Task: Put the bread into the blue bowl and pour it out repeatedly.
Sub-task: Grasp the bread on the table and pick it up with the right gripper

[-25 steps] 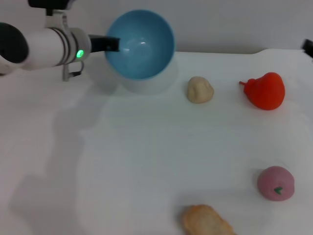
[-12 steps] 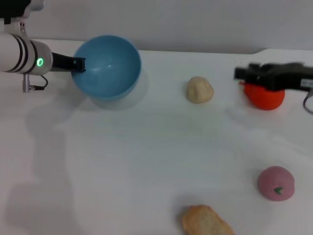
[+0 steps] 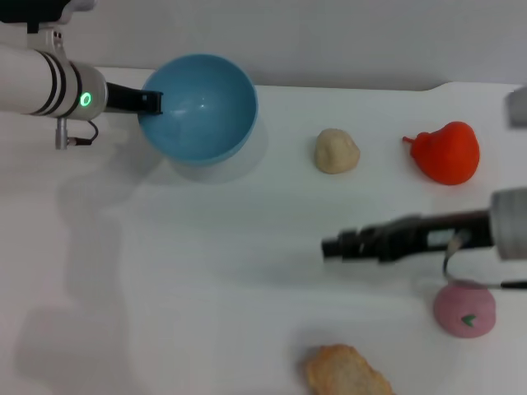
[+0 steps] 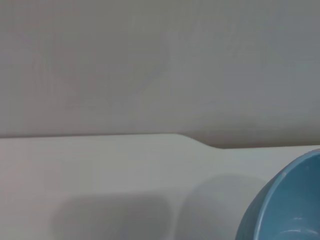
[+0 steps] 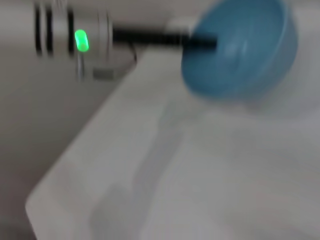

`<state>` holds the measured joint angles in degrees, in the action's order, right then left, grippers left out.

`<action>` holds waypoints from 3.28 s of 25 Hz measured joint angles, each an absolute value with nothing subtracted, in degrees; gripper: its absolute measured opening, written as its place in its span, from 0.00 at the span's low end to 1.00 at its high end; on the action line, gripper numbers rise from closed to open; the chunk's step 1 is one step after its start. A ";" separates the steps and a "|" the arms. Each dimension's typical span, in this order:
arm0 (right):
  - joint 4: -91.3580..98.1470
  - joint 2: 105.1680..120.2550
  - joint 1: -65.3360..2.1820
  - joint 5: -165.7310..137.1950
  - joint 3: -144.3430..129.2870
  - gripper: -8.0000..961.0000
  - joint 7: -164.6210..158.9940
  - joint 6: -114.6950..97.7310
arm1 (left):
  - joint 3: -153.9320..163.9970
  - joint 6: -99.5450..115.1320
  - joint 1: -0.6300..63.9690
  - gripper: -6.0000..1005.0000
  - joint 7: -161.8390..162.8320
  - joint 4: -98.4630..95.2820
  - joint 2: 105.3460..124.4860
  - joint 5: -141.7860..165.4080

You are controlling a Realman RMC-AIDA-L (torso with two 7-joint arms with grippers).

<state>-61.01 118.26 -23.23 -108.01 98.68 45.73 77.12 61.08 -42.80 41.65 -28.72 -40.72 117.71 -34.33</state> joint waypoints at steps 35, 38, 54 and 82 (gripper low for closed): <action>-54.31 118.37 -30.72 -124.42 92.96 0.43 33.06 85.53 | 60.99 -41.90 42.94 0.01 -28.92 -41.75 117.93 -34.54; -53.09 118.38 -31.09 -124.51 92.89 0.43 33.13 84.94 | 60.99 -41.90 42.94 0.01 -28.92 -41.75 117.95 -34.59; -46.50 118.81 -35.46 -123.85 87.99 0.41 33.98 80.23 | 60.99 -41.58 42.89 0.01 -28.97 -41.75 118.09 -35.19; -46.86 118.24 -36.16 -122.55 91.08 0.23 36.45 83.19 | 63.90 -40.15 42.69 0.01 -28.56 -41.74 118.12 -38.15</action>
